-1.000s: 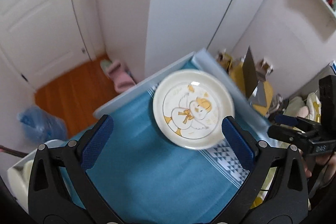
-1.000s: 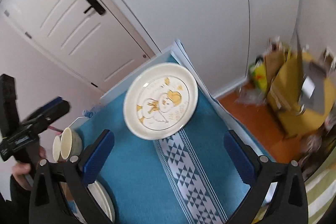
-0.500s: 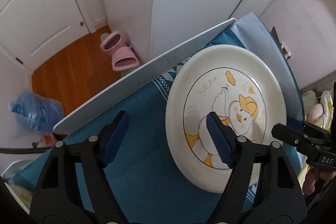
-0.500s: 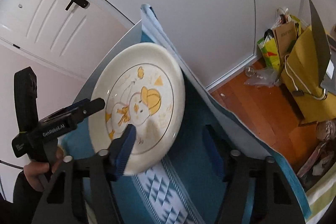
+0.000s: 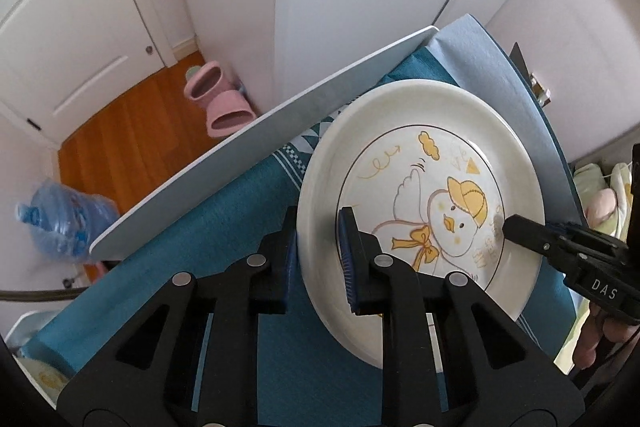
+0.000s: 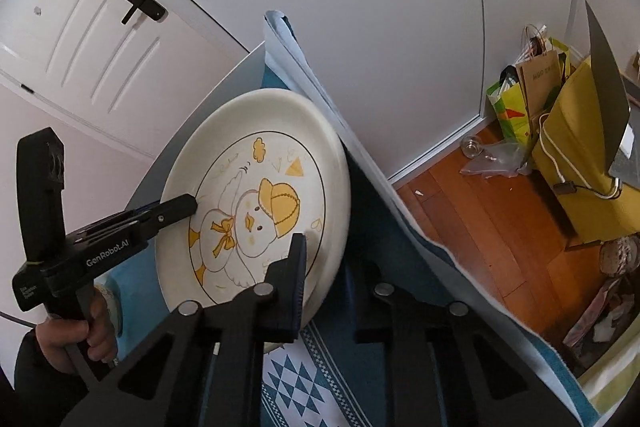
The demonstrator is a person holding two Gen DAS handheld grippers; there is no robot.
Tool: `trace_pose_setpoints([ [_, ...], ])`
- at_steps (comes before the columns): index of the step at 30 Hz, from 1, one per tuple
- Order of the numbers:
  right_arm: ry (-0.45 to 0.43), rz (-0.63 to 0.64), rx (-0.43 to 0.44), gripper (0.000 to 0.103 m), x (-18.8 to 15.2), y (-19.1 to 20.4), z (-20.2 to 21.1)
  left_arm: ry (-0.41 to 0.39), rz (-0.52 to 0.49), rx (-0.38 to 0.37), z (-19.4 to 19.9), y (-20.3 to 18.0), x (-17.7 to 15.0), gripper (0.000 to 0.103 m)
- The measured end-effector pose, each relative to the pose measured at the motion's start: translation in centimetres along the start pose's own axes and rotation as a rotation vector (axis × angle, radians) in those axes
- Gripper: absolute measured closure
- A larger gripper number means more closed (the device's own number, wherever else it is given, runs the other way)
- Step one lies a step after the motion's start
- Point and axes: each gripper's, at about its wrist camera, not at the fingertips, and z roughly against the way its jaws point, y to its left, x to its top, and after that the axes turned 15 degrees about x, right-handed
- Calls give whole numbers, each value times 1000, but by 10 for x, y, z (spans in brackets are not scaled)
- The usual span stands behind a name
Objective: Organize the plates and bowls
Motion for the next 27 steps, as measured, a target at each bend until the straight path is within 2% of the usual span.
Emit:
trace_pose_setpoints([
  [4, -11, 15, -7, 87, 1, 5, 12, -35, 7, 0, 19, -1, -5, 86],
  [8, -25, 78, -12, 87, -2, 22, 32, -80, 35, 5, 56, 1, -14, 86],
  [16, -62, 196, 22, 87, -14, 81, 94, -183, 100, 15, 153, 17, -45, 86],
  [19, -83, 233, 30, 87, -26, 101, 112, -215, 136, 13, 188, 26, -67, 86],
  [21, -82, 268, 36, 87, -38, 117, 122, -231, 156, 38, 212, 34, -88, 86],
  [27, -33, 349, 109, 87, -79, 156, 133, -251, 268, 75, 263, 67, -154, 86],
])
